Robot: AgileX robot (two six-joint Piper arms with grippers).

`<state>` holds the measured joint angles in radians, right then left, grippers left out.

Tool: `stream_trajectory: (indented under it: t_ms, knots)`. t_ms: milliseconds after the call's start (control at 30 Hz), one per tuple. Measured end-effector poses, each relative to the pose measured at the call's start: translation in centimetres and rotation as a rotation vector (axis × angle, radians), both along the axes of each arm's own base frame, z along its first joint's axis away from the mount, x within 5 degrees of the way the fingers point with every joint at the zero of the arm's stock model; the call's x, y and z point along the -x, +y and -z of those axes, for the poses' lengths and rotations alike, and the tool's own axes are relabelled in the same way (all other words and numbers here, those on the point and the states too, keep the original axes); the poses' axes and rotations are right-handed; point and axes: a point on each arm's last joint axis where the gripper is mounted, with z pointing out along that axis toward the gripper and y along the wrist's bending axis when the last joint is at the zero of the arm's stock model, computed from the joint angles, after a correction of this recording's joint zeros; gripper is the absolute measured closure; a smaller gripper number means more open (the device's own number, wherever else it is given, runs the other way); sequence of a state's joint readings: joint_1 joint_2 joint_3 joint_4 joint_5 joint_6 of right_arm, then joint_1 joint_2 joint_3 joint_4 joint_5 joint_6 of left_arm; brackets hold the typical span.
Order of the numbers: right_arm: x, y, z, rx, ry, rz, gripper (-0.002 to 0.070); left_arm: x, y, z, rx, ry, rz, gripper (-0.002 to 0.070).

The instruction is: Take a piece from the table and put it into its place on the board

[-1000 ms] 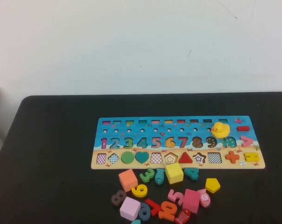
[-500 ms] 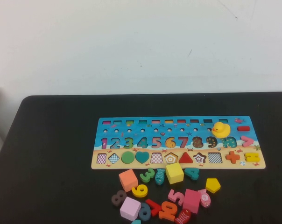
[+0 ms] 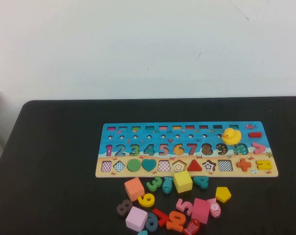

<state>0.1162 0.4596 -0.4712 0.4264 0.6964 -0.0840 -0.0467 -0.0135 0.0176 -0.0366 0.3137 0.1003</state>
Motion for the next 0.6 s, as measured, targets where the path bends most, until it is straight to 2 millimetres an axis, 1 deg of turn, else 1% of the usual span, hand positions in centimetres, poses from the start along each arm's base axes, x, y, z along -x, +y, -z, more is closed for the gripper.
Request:
stream_trajectory:
  t_ms: [100,200,300,433,500,600]
  knots:
    - [-2.1,0.1,-2.1,0.163,0.109,-0.097,0.0658,0.0,0.0,0.0,0.000,0.000,0.000,0.0676]
    - [-4.9,0.4,-3.6,0.233,0.205,-0.171,0.0657,0.0,0.0,0.0,0.000,0.000,0.000,0.0676]
    - [-7.7,0.8,-4.1,0.259,0.270,-0.218,0.0657,0.0,0.0,0.0,0.000,0.000,0.000,0.0676]
    - [-11.1,1.6,-4.2,0.281,0.322,-0.275,0.0657,0.0,0.0,0.0,0.000,0.000,0.000,0.0676]
    - [-12.7,2.6,-4.2,0.308,0.343,-0.326,0.0657,0.0,0.0,0.0,0.000,0.000,0.000,0.0676]
    - [-14.3,4.2,-4.0,0.390,0.368,-0.382,0.0657,0.0,0.0,0.0,0.000,0.000,0.000,0.0676]
